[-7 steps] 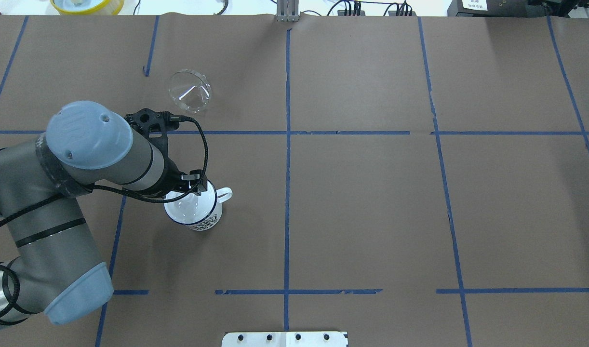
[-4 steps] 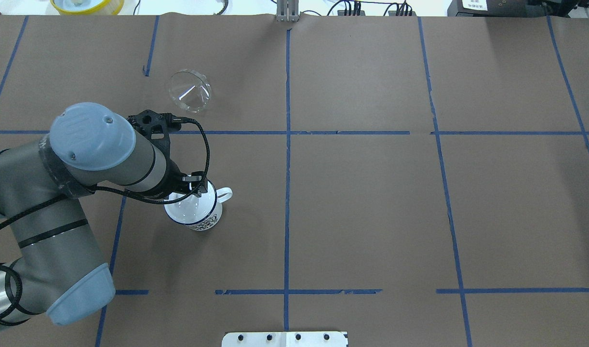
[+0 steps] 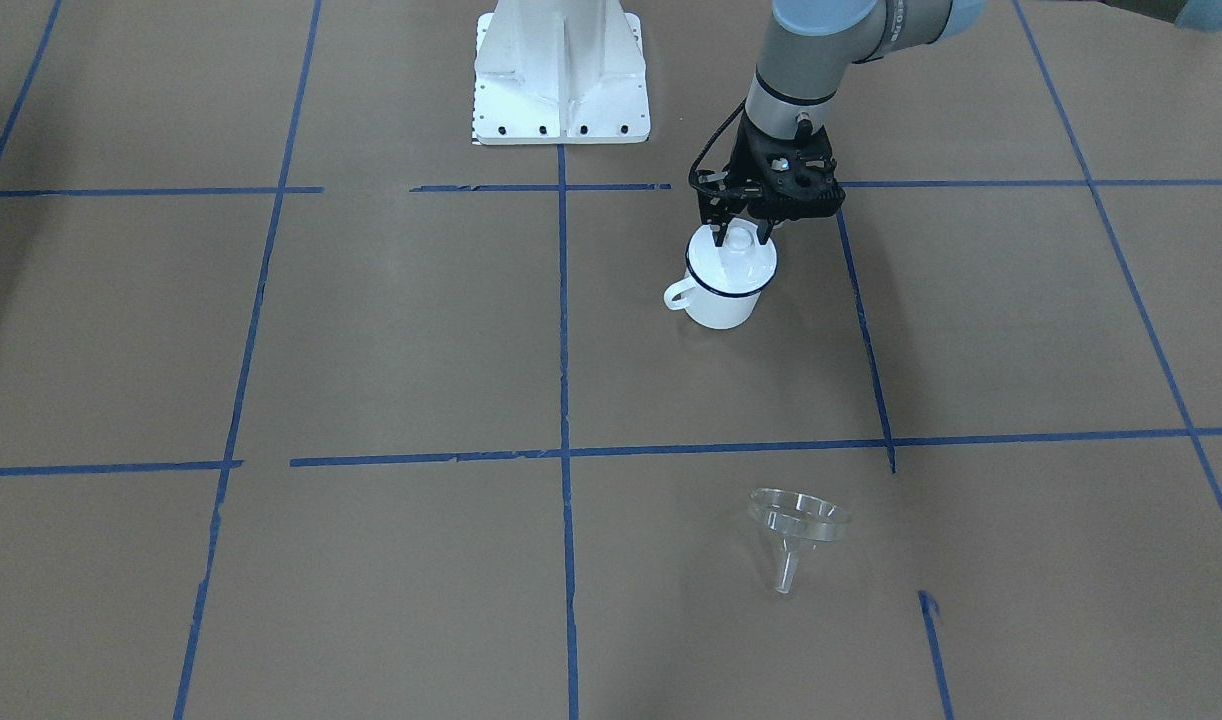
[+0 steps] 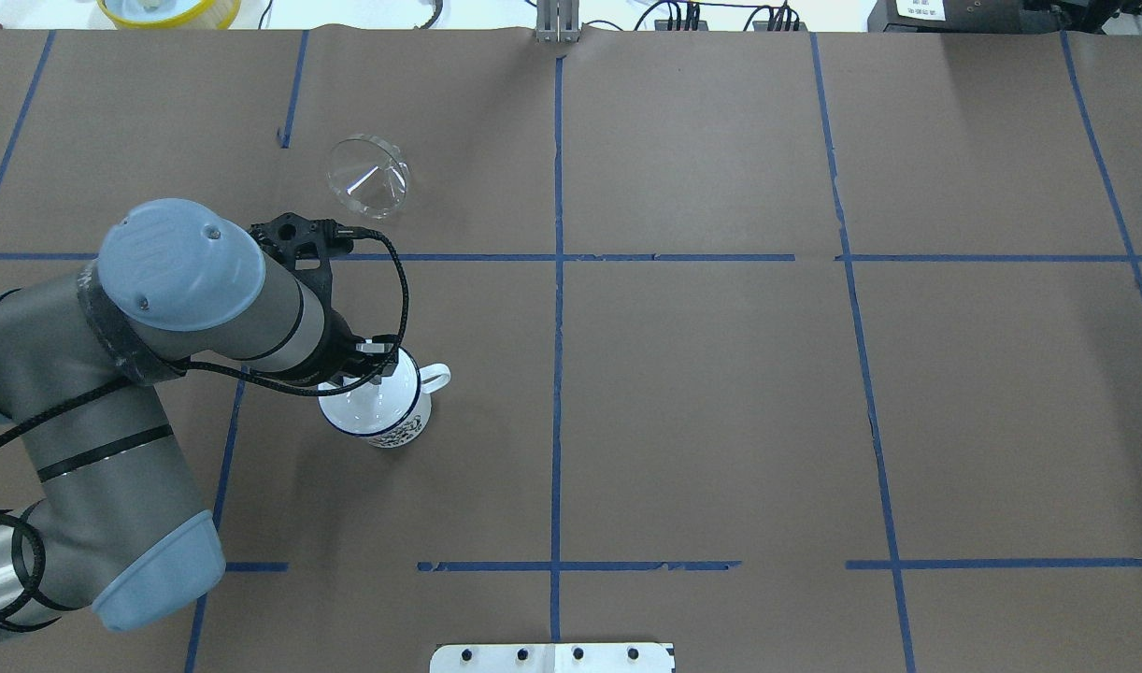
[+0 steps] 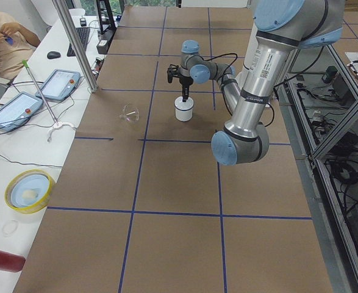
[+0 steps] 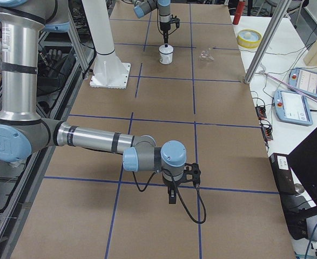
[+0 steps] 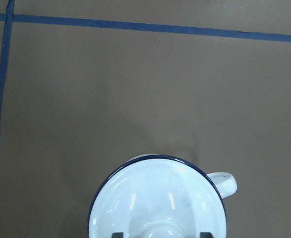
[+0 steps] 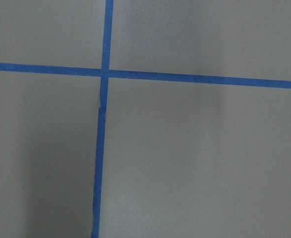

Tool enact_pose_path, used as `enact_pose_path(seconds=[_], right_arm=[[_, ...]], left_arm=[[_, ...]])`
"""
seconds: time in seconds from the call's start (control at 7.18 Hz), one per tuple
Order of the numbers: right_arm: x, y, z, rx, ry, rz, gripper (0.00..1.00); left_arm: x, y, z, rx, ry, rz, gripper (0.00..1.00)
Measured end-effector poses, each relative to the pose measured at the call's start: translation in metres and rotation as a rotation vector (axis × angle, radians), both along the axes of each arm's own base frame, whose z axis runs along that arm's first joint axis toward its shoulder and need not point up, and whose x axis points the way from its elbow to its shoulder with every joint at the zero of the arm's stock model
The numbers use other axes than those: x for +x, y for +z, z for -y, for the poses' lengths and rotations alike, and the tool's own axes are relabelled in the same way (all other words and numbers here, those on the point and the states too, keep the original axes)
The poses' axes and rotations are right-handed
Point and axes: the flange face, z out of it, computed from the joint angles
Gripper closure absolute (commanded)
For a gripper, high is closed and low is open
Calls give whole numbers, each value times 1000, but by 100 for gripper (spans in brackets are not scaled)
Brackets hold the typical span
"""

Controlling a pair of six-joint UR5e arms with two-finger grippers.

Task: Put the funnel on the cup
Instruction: 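Grasp the white lid knob with the left gripper and lift it, then carry the lid beside the mug and set it on the table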

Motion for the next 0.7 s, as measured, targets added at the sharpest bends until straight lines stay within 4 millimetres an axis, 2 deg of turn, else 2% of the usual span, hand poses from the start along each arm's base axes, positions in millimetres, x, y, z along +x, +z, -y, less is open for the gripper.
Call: enact_pose_path(seconds=[0.28,0.42,0.56,0.7], right_arm=[[0,0,0,0,0,0,0],[0,0,0,0,0,0,0],[0,0,0,0,0,0,0],[0,0,0,0,0,0,0]], left_arm=[[-5,-4,0,8,-2,-9,100],[-19,-12,5,22,-17,-23,100],[-49,-25,12,57,-35,-34,100],[-90,-37,11,119,-22,-29,100]])
